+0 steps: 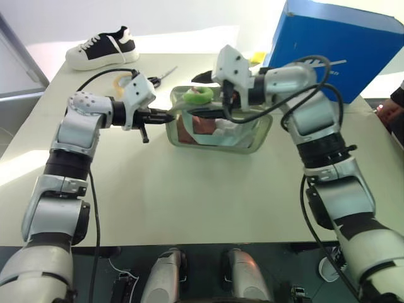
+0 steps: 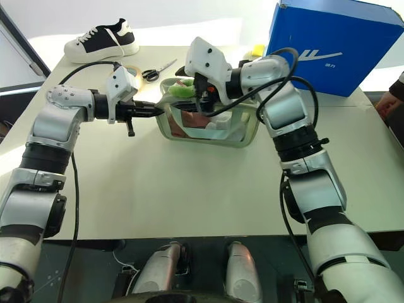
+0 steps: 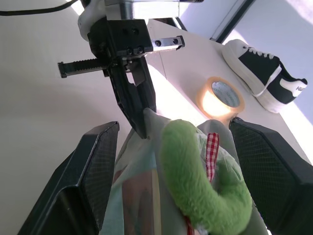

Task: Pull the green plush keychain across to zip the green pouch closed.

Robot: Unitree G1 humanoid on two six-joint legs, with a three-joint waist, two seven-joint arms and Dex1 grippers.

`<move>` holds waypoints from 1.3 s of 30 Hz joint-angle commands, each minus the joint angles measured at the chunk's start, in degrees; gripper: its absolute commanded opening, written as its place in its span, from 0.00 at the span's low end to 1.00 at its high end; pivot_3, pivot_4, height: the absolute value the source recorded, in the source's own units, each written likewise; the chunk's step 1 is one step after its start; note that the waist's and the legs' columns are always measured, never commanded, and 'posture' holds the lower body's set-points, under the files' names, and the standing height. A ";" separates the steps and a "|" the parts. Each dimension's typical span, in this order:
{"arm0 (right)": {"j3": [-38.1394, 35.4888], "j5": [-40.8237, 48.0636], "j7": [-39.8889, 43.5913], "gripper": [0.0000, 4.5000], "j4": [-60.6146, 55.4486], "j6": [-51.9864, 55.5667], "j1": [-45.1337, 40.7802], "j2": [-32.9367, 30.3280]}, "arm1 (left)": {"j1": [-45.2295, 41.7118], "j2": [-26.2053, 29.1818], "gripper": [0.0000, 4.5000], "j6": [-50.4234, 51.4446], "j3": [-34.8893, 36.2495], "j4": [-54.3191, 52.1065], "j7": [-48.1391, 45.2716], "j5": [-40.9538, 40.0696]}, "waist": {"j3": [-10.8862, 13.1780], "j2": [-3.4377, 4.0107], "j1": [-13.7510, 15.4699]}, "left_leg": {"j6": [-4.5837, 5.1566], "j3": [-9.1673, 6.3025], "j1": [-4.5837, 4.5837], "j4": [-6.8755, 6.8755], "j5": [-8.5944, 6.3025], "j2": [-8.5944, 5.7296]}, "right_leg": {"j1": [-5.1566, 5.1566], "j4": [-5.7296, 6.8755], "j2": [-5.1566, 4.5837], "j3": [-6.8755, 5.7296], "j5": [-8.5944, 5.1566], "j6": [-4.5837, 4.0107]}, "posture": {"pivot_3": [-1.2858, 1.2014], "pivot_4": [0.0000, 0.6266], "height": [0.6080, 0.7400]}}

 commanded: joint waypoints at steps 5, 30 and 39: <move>-0.67 -1.97 -0.38 0.17 3.75 -5.04 -2.82 -0.44 | -1.21 0.24 0.00 0.05 0.52 -1.72 -0.27 0.02 | 0.00 0.00 -0.11 | -0.03 0.00 0.00 0.00 0.01 -0.01 | 0.01 -0.01 0.00 0.00 0.00 0.00 | 0.52 0.24 1.00; -16.34 -6.21 -18.36 0.01 -4.04 -0.24 22.77 -22.97 | -1.27 -0.42 0.00 1.48 0.47 -2.32 -0.14 -0.23 | -0.01 -0.02 0.07 | 0.18 0.02 0.05 -0.02 -0.11 -0.04 | 0.06 -0.06 -0.14 -0.01 0.00 0.01 | 0.52 0.24 1.00; -10.70 -6.20 -20.88 0.01 -0.69 -2.40 31.15 -11.98 | -0.64 0.08 0.00 2.14 0.91 -3.62 0.08 -0.65 | -0.02 -0.03 -0.01 | 0.08 0.02 0.06 0.00 -0.03 -0.03 | 0.10 -0.05 -0.05 -0.01 0.00 0.01 | 0.52 0.24 1.00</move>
